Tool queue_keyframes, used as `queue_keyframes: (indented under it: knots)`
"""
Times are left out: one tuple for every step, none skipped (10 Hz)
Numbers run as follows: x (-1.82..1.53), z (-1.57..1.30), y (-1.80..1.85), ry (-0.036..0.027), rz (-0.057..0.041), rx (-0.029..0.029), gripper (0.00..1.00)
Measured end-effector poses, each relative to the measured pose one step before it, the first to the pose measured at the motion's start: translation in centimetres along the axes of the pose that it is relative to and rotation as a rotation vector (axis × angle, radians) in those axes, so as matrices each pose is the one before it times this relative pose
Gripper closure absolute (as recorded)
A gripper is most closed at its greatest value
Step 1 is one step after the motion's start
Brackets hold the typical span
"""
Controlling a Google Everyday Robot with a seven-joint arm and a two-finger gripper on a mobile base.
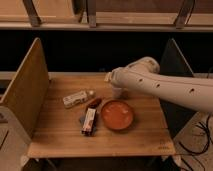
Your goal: Place the bottle in the ceramic bowl
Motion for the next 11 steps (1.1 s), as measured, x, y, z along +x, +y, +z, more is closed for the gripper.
queue_keyframes:
  knots:
    - [-0.091, 0.053, 0.236, 0.00058, -0.00820, -0.00428, 0.64]
    - [-0.173, 0.539, 1.328, 0.00798, -0.03469, -0.01390, 0.64]
    - [-0.270, 1.058, 1.794, 0.01659, -0.04680, -0.01544, 0.64]
    - [-0.205, 1.364, 1.508, 0.02400, -0.03767, -0.01028, 0.64]
    - [-0.361, 2.372, 1.803, 0.04278, -0.04772, -0.00783, 0.64]
    - [-0.678, 1.839, 0.404, 0.03194, -0.01821, 0.00297, 0.64]
    - [-0.639, 1.347, -0.471, 0.02219, -0.00742, 0.01252, 0.64]
    - [-0.886, 1.425, -0.517, 0.02304, 0.00177, 0.01129, 0.64]
    - [-0.909, 1.218, -0.786, 0.02252, 0.00733, 0.01811, 0.64]
    - [-0.406, 0.414, -0.538, 0.00874, 0.00566, 0.01119, 0.64]
    - [-0.300, 0.154, -0.664, 0.00308, 0.00596, 0.01070, 0.64]
